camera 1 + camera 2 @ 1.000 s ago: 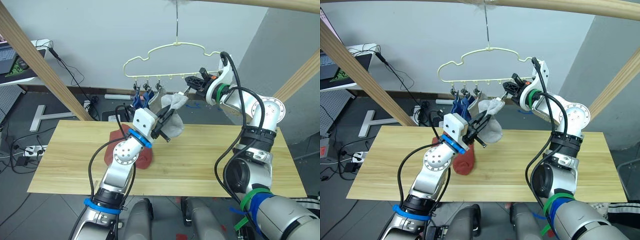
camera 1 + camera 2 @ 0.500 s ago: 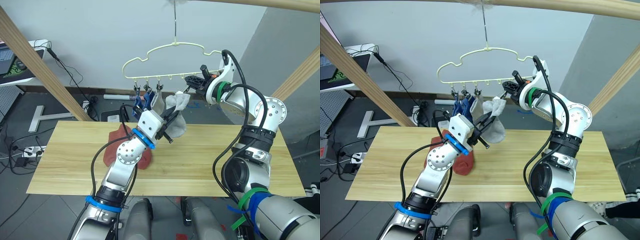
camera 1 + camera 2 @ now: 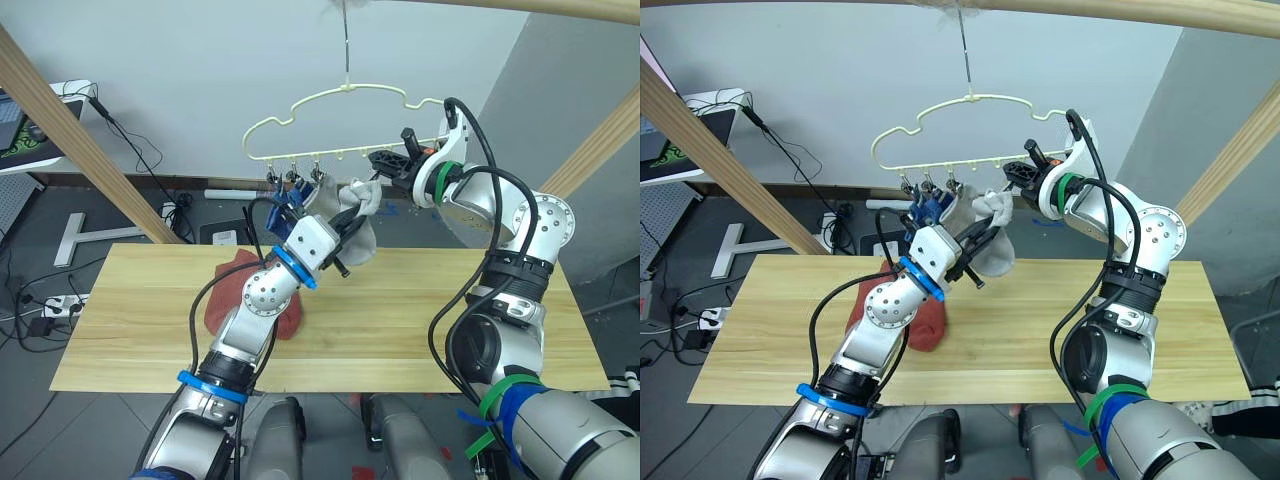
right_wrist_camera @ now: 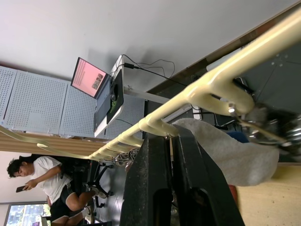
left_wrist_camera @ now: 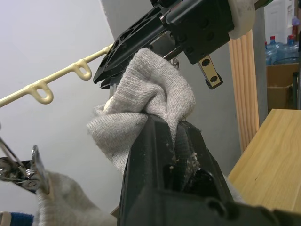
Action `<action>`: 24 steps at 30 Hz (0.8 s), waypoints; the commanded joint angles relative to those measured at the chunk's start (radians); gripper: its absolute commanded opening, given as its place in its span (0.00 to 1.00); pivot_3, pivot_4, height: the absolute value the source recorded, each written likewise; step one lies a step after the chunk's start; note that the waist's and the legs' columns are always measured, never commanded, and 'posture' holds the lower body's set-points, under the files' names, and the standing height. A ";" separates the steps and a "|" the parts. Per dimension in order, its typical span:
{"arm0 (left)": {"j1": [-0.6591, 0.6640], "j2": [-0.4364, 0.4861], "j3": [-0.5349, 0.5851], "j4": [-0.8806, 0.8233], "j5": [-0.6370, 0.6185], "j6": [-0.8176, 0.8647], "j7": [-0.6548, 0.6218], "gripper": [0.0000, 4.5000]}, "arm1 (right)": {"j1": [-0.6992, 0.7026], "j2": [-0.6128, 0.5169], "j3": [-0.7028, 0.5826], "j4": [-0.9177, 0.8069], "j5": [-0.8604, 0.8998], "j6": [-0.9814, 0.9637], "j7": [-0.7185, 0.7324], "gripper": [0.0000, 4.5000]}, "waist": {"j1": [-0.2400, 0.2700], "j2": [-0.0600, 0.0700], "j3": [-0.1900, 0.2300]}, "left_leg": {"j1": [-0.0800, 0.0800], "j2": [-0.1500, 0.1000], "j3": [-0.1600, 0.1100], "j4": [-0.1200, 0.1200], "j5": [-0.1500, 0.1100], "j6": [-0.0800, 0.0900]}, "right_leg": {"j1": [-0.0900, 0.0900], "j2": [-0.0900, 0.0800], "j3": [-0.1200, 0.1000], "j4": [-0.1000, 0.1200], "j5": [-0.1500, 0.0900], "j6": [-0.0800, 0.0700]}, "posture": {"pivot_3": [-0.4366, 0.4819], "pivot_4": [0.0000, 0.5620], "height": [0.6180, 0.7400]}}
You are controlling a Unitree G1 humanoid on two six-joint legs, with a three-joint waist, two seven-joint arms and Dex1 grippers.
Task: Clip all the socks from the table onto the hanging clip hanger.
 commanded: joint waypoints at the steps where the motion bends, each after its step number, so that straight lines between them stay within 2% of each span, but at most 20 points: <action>1: -0.018 -0.002 -0.006 -0.016 0.005 -0.039 0.009 0.00 | -0.004 -0.013 0.011 -0.016 0.046 -0.011 0.000 0.01 | 0.000 0.000 0.000 | 0.000 0.000 0.000 0.000 0.000 0.000 | 0.000 0.000 0.000 0.000 0.000 0.000 | 0.40 0.55 1.00; 3: -0.021 -0.001 -0.005 -0.012 0.004 -0.041 0.010 0.00 | -0.003 -0.017 0.016 -0.012 0.054 -0.017 0.001 0.01 | 0.000 0.000 0.000 | 0.000 0.000 0.000 0.000 0.000 0.000 | 0.000 0.000 0.000 0.000 0.000 0.000 | 0.40 0.55 1.00; 6: -0.023 -0.001 -0.004 -0.012 0.003 -0.040 0.009 0.00 | 0.000 -0.021 0.021 -0.012 0.067 -0.027 0.007 0.16 | 0.000 0.000 0.000 | 0.000 0.000 0.000 0.000 0.000 0.000 | 0.000 0.000 0.000 0.000 0.000 0.000 | 0.40 0.55 1.00; 9: -0.026 -0.002 -0.005 -0.009 0.003 -0.041 0.008 0.00 | 0.000 -0.024 0.024 -0.008 0.082 -0.035 0.005 0.44 | -0.002 0.000 0.000 | 0.000 0.000 0.000 0.000 0.000 0.000 | 0.000 0.000 0.000 0.000 0.000 0.000 | 0.40 0.55 1.00; 16: -0.034 -0.008 -0.010 0.002 -0.001 -0.041 0.002 0.00 | 0.004 -0.043 0.037 -0.011 0.116 -0.053 -0.001 0.99 | -0.002 0.000 0.000 | -0.001 0.000 0.000 0.000 0.000 0.000 | 0.000 0.000 0.000 0.000 0.000 0.000 | 0.40 0.54 1.00; 19: -0.035 -0.010 -0.012 0.006 -0.006 -0.040 -0.004 0.00 | 0.006 -0.053 0.043 -0.014 0.128 -0.060 0.001 1.00 | -0.002 0.000 0.000 | -0.001 0.000 0.000 0.000 0.000 0.000 | 0.000 0.000 0.000 0.000 0.000 0.000 | 0.39 0.54 1.00; 24: -0.032 -0.038 -0.016 0.021 -0.086 0.023 -0.069 0.00 | 0.078 -0.155 0.078 -0.135 0.208 0.004 0.058 1.00 | 0.002 0.000 0.000 | -0.002 0.000 -0.001 0.000 0.000 0.000 | 0.000 0.000 -0.001 -0.001 0.000 0.000 | 0.39 0.53 1.00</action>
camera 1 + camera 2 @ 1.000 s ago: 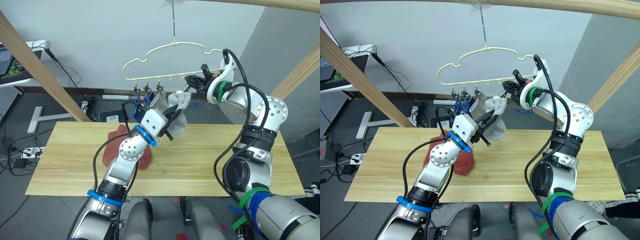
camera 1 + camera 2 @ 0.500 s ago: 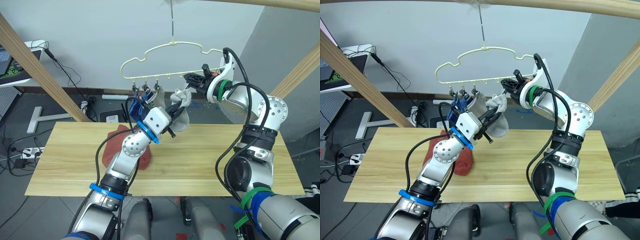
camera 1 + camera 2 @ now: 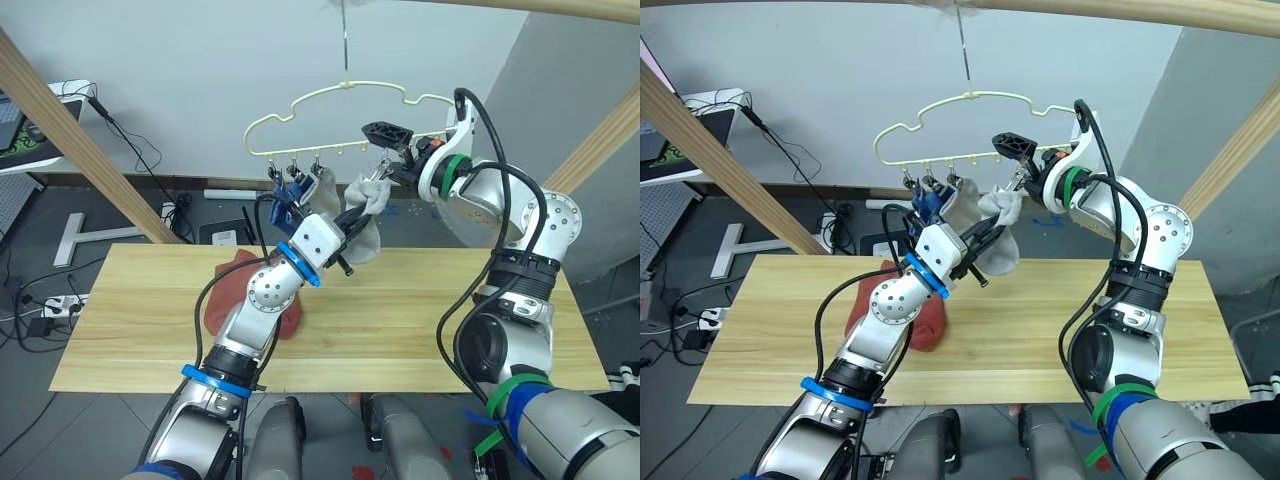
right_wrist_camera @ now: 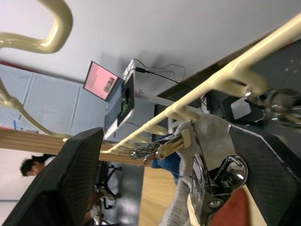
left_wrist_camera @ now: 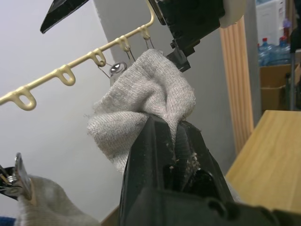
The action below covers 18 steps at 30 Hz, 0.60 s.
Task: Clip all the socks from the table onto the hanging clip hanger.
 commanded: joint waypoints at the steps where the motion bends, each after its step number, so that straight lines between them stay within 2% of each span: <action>1: -0.010 -0.024 -0.005 -0.007 -0.059 0.030 -0.037 0.00 | 0.047 -0.070 0.032 -0.124 0.073 0.038 0.060 1.00 | 0.000 0.000 0.000 | -0.001 0.000 0.000 0.000 0.000 0.000 | 0.000 0.000 0.000 -0.001 0.000 0.000 | 0.39 0.53 1.00; 2: -0.010 -0.026 -0.004 -0.006 -0.067 0.037 -0.044 0.00 | 0.058 -0.082 0.044 -0.135 0.081 0.035 0.068 1.00 | -0.003 0.000 0.000 | -0.001 0.000 0.000 0.000 0.000 0.000 | 0.000 -0.001 0.000 -0.001 0.000 0.000 | 0.39 0.53 1.00; 5: -0.005 -0.052 0.015 -0.012 -0.134 0.114 -0.069 0.19 | 0.131 -0.133 0.075 -0.221 0.108 0.042 0.079 1.00 | -0.006 0.000 0.000 | -0.001 0.000 0.001 0.000 0.000 0.000 | -0.001 -0.001 0.001 -0.001 0.000 0.001 | 0.38 0.52 1.00; 10: 0.032 -0.044 0.048 -0.061 -0.216 0.232 -0.107 0.53 | 0.305 -0.193 0.174 -0.420 0.149 0.032 0.134 1.00 | -0.014 0.000 0.000 | -0.001 0.000 -0.002 0.000 0.000 0.000 | -0.001 0.001 0.000 0.000 0.000 0.001 | 0.37 0.51 1.00; 14: 0.070 0.011 0.061 -0.119 -0.227 0.275 -0.145 0.81 | 0.398 -0.232 0.260 -0.529 0.033 -0.040 0.224 1.00 | -0.030 0.000 0.000 | -0.001 0.001 -0.002 0.000 0.000 0.000 | -0.001 0.001 0.000 0.001 0.000 0.001 | 0.38 0.50 1.00; 16: 0.095 0.054 0.089 -0.165 -0.246 0.318 -0.160 0.96 | 0.474 -0.251 0.342 -0.590 -0.140 -0.144 0.276 1.00 | -0.031 0.000 0.000 | 0.000 0.000 -0.001 0.001 0.000 0.000 | -0.001 0.001 0.000 0.001 0.000 0.001 | 0.39 0.50 1.00; 18: 0.117 0.092 0.116 -0.223 -0.272 0.372 -0.174 0.99 | 0.544 -0.273 0.419 -0.630 -0.290 -0.241 0.335 1.00 | -0.031 0.000 0.000 | 0.001 0.000 -0.001 0.001 0.000 0.000 | 0.000 0.001 0.000 0.001 0.000 0.001 | 0.39 0.50 1.00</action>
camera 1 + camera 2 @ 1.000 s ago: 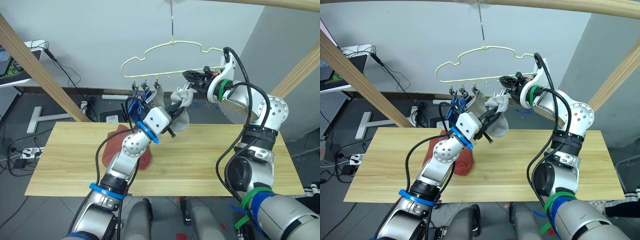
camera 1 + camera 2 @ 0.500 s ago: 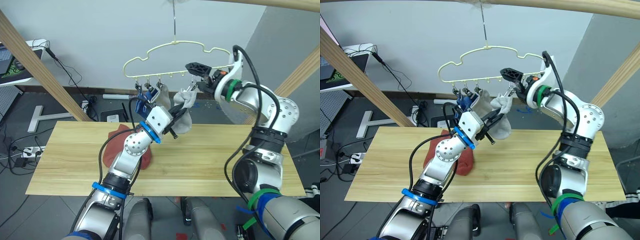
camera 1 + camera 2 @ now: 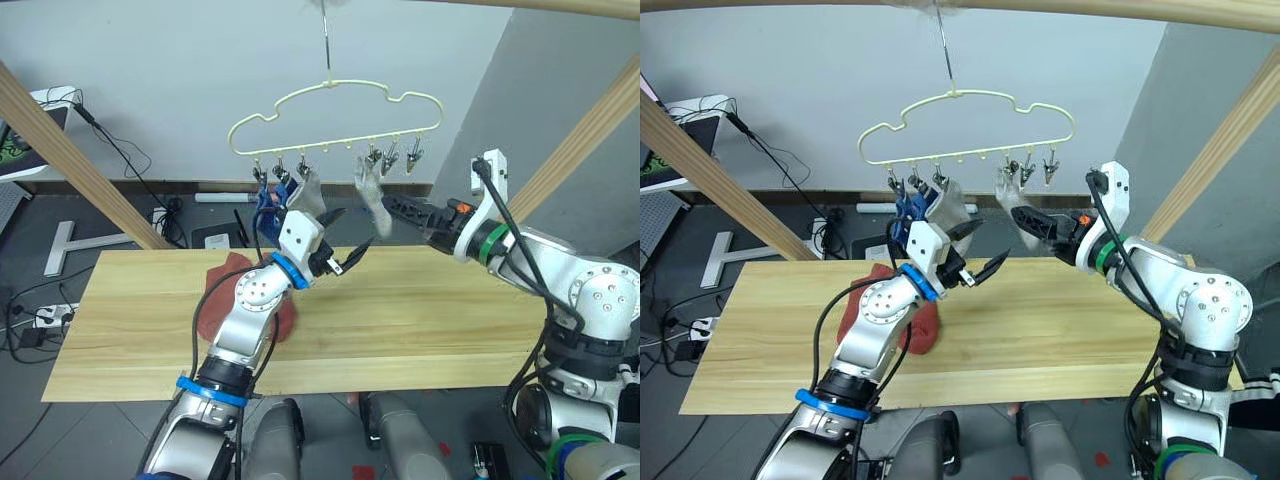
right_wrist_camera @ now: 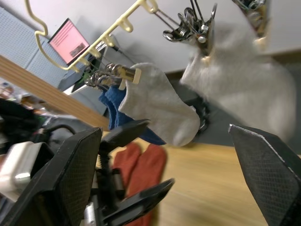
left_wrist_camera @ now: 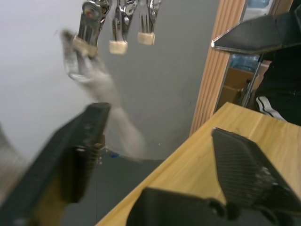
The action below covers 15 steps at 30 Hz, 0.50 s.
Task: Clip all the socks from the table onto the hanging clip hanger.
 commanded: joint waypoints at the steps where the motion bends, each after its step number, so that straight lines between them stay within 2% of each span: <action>1: 0.037 0.066 0.063 -0.139 -0.058 0.085 -0.031 0.99 | 0.104 -0.020 0.128 -0.094 -0.259 -0.197 0.110 1.00 | 0.000 0.000 0.000 | 0.000 0.000 0.000 0.000 0.000 0.000 | 0.000 0.000 0.000 0.000 0.000 0.000 | 0.41 0.49 1.00; 6: 0.082 0.130 0.097 -0.244 -0.094 0.148 -0.061 0.99 | 0.174 -0.083 0.332 -0.120 -0.640 -0.465 0.215 1.00 | 0.001 0.000 0.000 | 0.000 0.000 0.001 0.000 0.000 0.000 | -0.001 -0.001 0.001 0.000 0.000 0.000 | 0.41 0.49 1.00; 9: 0.108 0.169 0.131 -0.317 -0.114 0.186 -0.069 1.00 | 0.170 0.013 0.361 -0.088 -0.761 -0.572 0.157 0.87 | 0.002 0.000 0.000 | 0.000 -0.001 0.002 0.001 0.000 0.000 | 0.000 -0.001 0.001 0.000 0.000 0.000 | 0.43 0.48 1.00; 10: 0.112 0.178 0.148 -0.345 -0.129 0.210 -0.063 1.00 | 0.160 0.037 0.379 -0.080 -0.802 -0.596 0.153 0.80 | 0.003 0.000 0.000 | 0.000 0.000 0.002 0.001 0.000 0.000 | -0.001 -0.001 0.001 0.000 0.000 0.000 | 0.43 0.48 1.00; 15: 0.133 0.208 0.176 -0.415 -0.160 0.254 -0.067 1.00 | 0.147 0.124 0.365 -0.048 -0.892 -0.643 0.143 0.80 | 0.009 0.000 0.000 | 0.001 0.000 0.001 0.000 0.000 -0.001 | 0.000 0.000 0.000 0.001 0.000 0.000 | 0.45 0.48 1.00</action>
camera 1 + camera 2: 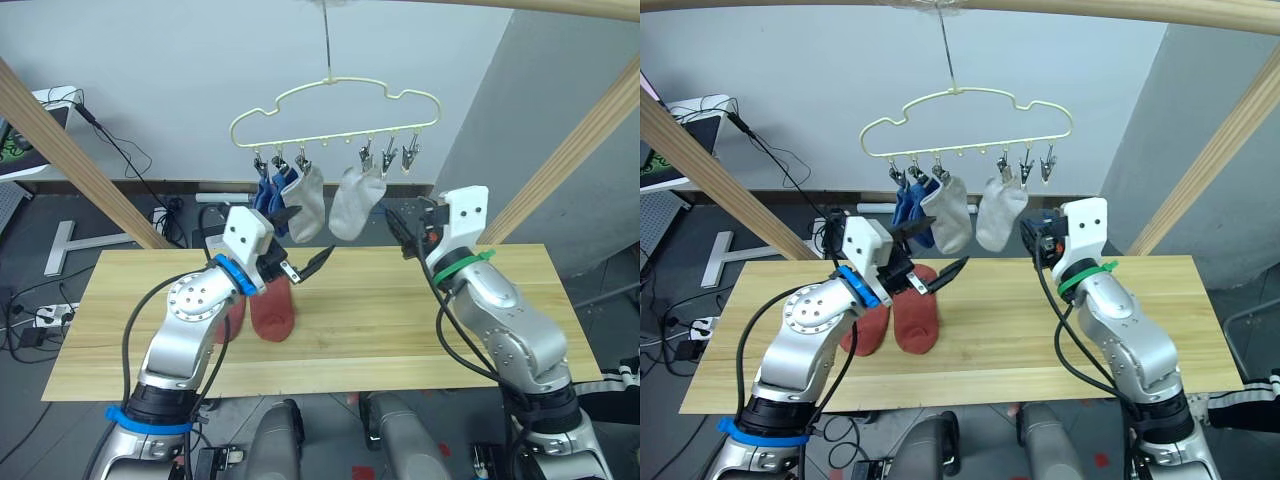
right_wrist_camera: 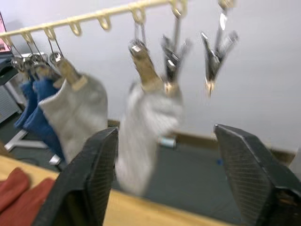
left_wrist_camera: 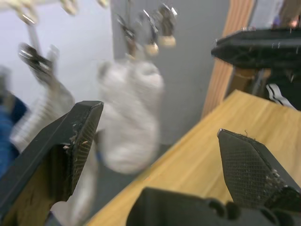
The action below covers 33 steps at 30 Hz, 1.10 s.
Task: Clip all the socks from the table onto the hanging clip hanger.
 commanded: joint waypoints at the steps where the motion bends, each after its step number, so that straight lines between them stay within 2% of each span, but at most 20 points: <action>1: 0.016 0.018 0.024 -0.074 -0.026 0.015 -0.003 1.00 | -0.012 0.034 -0.028 -0.006 -0.057 -0.053 -0.005 0.80 | 0.005 0.000 0.000 | 0.000 0.000 0.000 0.000 0.000 0.000 | 0.000 0.000 0.000 0.000 0.000 0.000 | 0.45 0.48 1.00; 2: 0.016 0.019 0.026 -0.078 -0.027 0.018 -0.003 1.00 | -0.013 0.044 -0.032 -0.002 -0.066 -0.058 0.001 0.80 | 0.008 0.000 0.000 | 0.000 0.000 0.000 0.000 0.000 0.000 | 0.000 -0.001 0.000 0.000 0.000 0.000 | 0.45 0.48 1.00; 5: 0.012 0.016 0.024 -0.090 -0.027 0.029 0.007 1.00 | -0.029 0.069 -0.041 0.023 -0.096 -0.070 0.011 0.67 | 0.020 0.000 0.000 | 0.000 0.000 0.001 0.000 0.000 0.000 | 0.000 -0.001 0.001 0.000 0.000 0.000 | 0.46 0.48 1.00; 7: 0.012 0.013 0.022 -0.095 -0.025 0.031 0.012 1.00 | -0.040 0.082 -0.043 0.038 -0.117 -0.073 0.017 0.51 | 0.024 0.000 0.000 | 0.000 0.000 0.001 0.001 0.000 0.000 | 0.000 -0.001 0.001 0.000 0.000 0.000 | 0.46 0.48 1.00; 18: -0.009 0.010 0.015 -0.136 -0.028 0.048 0.027 1.00 | -0.121 0.146 -0.075 0.165 -0.203 -0.132 0.027 0.51 | 0.028 0.000 0.000 | 0.000 0.000 0.001 0.001 0.000 0.000 | 0.000 -0.001 0.000 0.000 0.000 0.000 | 0.47 0.50 1.00; 26: -0.057 -0.003 0.011 -0.153 -0.029 0.072 0.045 1.00 | -0.212 0.174 -0.104 0.320 -0.254 -0.208 0.028 0.51 | 0.030 0.000 0.000 | 0.001 -0.001 0.001 0.002 0.000 0.000 | 0.001 -0.001 0.000 0.002 0.000 0.000 | 0.49 0.51 1.00; 33: -0.058 -0.001 0.013 -0.167 -0.031 0.089 0.049 1.00 | -0.237 0.182 -0.125 0.373 -0.271 -0.234 0.039 0.51 | 0.037 0.000 0.000 | 0.001 -0.001 0.001 0.001 0.000 0.000 | 0.001 0.000 0.000 0.001 0.000 -0.001 | 0.49 0.51 1.00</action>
